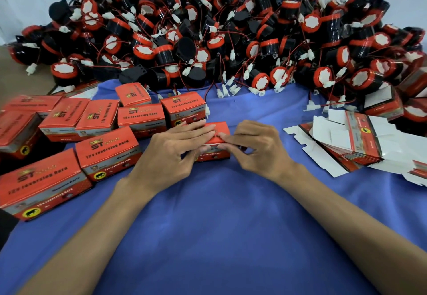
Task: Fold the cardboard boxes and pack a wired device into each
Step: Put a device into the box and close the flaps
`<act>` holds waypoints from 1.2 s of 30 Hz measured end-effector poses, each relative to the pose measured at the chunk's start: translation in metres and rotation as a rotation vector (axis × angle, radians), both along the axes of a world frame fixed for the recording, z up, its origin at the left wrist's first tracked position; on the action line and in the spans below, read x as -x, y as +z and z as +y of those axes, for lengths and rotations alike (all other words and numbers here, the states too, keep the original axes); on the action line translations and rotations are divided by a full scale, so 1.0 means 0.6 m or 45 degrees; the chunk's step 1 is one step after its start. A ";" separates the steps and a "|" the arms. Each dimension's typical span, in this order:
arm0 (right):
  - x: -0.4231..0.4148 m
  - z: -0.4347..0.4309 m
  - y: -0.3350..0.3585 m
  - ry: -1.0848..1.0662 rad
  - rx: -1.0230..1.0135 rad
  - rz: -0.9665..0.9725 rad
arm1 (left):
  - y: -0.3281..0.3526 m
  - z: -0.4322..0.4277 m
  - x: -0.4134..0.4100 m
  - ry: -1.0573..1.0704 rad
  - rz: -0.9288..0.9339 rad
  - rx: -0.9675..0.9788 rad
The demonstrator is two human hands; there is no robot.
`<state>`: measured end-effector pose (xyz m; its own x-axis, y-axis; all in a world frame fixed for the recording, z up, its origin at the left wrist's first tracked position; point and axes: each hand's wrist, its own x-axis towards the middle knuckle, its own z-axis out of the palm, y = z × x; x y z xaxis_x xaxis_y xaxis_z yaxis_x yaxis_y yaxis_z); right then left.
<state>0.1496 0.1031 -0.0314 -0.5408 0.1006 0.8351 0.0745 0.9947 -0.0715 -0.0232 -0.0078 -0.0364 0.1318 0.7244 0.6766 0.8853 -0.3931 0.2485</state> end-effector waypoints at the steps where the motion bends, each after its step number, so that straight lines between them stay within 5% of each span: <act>1: 0.000 -0.001 -0.001 -0.005 0.004 0.004 | -0.001 0.000 -0.001 0.003 0.002 -0.008; 5: 0.000 -0.006 -0.009 -0.026 0.092 0.032 | -0.004 -0.001 -0.003 0.017 0.025 -0.072; 12: 0.006 -0.006 -0.010 -0.008 0.126 0.032 | 0.002 -0.007 -0.005 -0.028 -0.385 0.005; 19: 0.004 -0.011 0.000 0.104 0.977 0.008 | 0.010 -0.005 -0.010 -0.034 -0.486 0.070; 24: 0.002 -0.013 0.002 0.059 0.974 0.027 | 0.010 -0.004 -0.028 -0.016 -0.760 0.115; 36: 0.004 -0.017 0.005 -0.016 0.764 0.043 | -0.002 -0.006 -0.008 -0.038 -0.265 0.059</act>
